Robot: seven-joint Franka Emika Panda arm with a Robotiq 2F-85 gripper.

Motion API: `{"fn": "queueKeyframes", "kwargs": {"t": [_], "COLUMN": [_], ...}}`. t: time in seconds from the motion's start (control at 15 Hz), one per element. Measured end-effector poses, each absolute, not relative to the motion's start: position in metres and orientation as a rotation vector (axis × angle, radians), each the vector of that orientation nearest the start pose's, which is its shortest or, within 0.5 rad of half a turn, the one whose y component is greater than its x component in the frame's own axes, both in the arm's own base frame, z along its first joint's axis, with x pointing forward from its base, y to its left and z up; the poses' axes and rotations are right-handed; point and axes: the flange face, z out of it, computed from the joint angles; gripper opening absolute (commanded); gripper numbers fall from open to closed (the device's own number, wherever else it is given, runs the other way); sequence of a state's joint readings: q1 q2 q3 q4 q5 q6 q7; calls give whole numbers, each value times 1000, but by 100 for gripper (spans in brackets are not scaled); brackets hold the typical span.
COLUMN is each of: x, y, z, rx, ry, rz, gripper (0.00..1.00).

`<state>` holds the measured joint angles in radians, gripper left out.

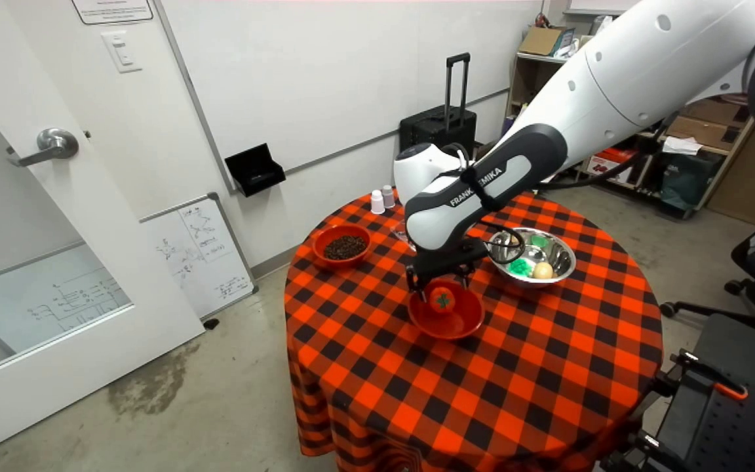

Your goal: Pick up an egg and the toys from the orange bowl and put them in the silver dish.

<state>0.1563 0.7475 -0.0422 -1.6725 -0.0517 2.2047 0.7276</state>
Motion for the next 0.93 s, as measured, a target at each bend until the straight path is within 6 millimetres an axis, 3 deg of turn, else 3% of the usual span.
{"fn": "queueKeyframes", "kwargs": {"t": [0.13,0.27,0.33,0.6,0.93], "x": [650,649,649,649,651], "y": [75,76,77,81,88], "z": [146,142,141,138,144], "rx": [-3149,-3150,-3151,-3154,-3149], "ry": [921,917,915,904,877], "rz": [283,284,284,282,255], "gripper": [97,72,71,42,38]}}
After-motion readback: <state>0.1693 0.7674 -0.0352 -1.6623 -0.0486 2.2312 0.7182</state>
